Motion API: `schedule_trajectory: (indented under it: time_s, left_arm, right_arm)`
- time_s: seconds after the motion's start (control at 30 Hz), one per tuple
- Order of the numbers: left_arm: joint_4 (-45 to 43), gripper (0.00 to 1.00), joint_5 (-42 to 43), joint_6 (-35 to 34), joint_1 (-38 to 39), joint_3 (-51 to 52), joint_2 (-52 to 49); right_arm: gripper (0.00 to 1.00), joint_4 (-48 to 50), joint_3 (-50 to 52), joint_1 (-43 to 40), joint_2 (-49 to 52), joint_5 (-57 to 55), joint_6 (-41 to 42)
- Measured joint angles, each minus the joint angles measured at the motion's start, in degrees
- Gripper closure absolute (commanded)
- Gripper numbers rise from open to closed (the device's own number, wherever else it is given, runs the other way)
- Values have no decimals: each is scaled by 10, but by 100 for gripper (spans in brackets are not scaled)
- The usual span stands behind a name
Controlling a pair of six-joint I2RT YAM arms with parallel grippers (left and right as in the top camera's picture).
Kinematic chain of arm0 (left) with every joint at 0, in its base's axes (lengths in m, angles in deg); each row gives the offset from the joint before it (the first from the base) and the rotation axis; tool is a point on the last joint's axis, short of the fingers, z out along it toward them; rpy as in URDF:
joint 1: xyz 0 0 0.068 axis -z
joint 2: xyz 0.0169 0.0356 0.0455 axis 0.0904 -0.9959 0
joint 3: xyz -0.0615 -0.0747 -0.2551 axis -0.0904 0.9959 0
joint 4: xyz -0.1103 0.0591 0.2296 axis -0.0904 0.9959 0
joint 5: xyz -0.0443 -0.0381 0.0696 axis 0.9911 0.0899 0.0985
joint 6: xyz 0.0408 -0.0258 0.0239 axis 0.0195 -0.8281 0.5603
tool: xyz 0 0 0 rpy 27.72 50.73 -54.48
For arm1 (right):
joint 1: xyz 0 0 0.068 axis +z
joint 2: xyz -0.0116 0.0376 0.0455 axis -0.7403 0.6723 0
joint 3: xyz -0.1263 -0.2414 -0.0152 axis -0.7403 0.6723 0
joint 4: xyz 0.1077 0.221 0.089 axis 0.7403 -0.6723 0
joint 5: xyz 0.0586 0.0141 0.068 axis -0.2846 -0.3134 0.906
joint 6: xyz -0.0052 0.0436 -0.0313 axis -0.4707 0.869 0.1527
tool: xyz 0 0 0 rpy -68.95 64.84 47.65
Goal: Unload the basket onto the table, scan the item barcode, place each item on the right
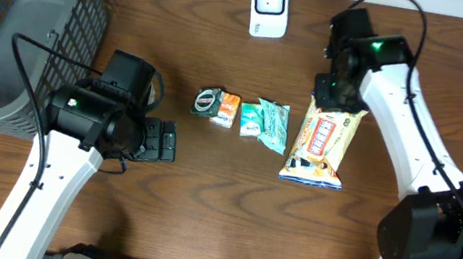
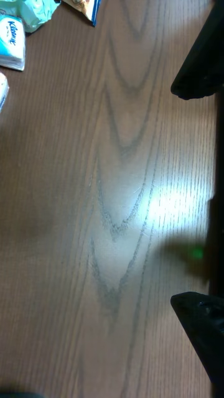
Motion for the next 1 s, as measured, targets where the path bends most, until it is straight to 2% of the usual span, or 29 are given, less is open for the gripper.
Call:
schedule_trajectory:
  time_s: [0.07,0.17,0.23,0.27,0.6,0.77,1.0]
  left_arm:
    - [0,3,0,0,0,0,0]
    - [0,2,0,0,0,0,0]
    - [0,2,0,0,0,0,0]
    - [0,2,0,0,0,0,0]
    - [0,2,0,0,0,0,0]
    - [0,2,0,0,0,0,0]
    - [0,2,0,0,0,0,0]
  right_arm:
    - [31,-2,-1,-10,0,-7,-5]
    - [19,0,0,-26,0,-13,-14]
    - [5,5,0,-41,0,-12,-12]
    - [1,10,0,-49,0,-10,-12]
    - [1,45,0,-152,0,46,-16]
    - [1,58,0,-163,0,46,-19]
    - [1,82,5,-164,0,46,-86]
